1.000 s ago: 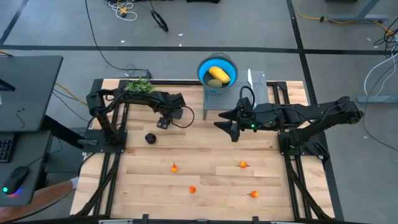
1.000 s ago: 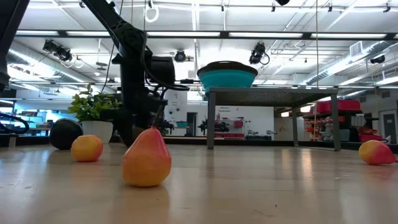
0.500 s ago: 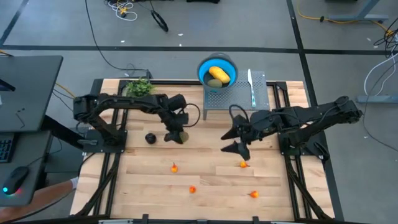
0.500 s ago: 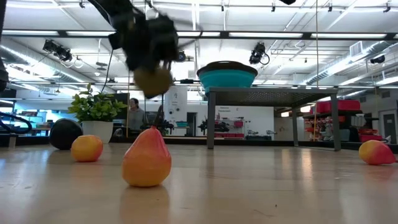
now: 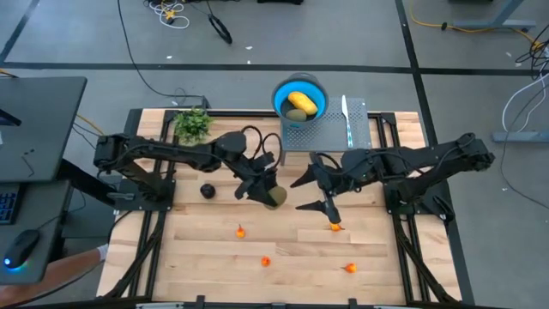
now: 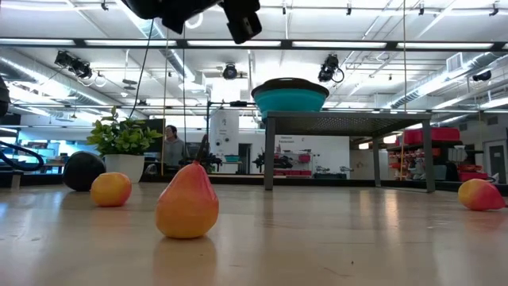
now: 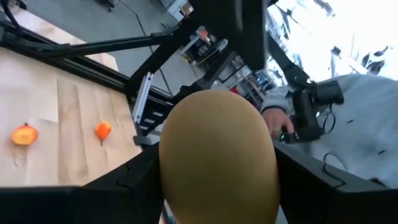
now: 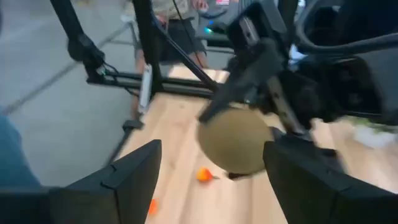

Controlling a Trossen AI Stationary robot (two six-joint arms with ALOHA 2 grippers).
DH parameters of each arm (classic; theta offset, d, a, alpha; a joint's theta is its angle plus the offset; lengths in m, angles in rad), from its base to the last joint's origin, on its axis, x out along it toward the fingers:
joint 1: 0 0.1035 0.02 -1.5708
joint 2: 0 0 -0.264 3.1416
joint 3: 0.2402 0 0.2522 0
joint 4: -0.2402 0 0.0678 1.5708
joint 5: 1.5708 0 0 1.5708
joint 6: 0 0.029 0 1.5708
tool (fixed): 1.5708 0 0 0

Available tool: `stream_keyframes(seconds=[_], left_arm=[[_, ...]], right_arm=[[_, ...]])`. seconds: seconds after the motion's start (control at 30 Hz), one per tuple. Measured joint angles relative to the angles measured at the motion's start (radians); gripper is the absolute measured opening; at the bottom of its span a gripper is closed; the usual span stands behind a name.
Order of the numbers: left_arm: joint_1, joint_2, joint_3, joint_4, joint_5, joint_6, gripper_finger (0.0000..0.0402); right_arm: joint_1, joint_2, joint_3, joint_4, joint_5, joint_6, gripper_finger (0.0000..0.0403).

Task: Pick & Place Fruit
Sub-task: Put the kiwi into the strainer bowl

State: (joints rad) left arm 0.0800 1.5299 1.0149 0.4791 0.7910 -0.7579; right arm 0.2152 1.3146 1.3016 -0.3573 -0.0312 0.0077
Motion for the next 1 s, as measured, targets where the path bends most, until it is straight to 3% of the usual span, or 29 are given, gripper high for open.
stream_keyframes(seconds=[0.17, 0.37, 0.67, 1.0], left_arm=[[-0.017, 0.001, 0.000, -0.012, -0.031, -0.015, 0.0251], [-0.020, 0.002, -0.001, -0.043, -0.068, -0.047, 0.0256], [-0.020, 0.002, -0.001, -0.062, -0.077, -0.054, 0.0256], [-0.020, 0.002, -0.001, -0.060, -0.097, -0.051, 0.0258]], right_arm=[[-0.049, 0.026, 0.017, 0.010, -0.013, -0.066, 0.0317], [-0.073, 0.085, 0.015, 0.023, -0.118, -0.215, 0.0346], [-0.073, 0.146, 0.015, 0.061, -0.122, -0.393, 0.0348], [-0.073, 0.180, 0.015, 0.085, -0.127, -0.476, 0.0342]])
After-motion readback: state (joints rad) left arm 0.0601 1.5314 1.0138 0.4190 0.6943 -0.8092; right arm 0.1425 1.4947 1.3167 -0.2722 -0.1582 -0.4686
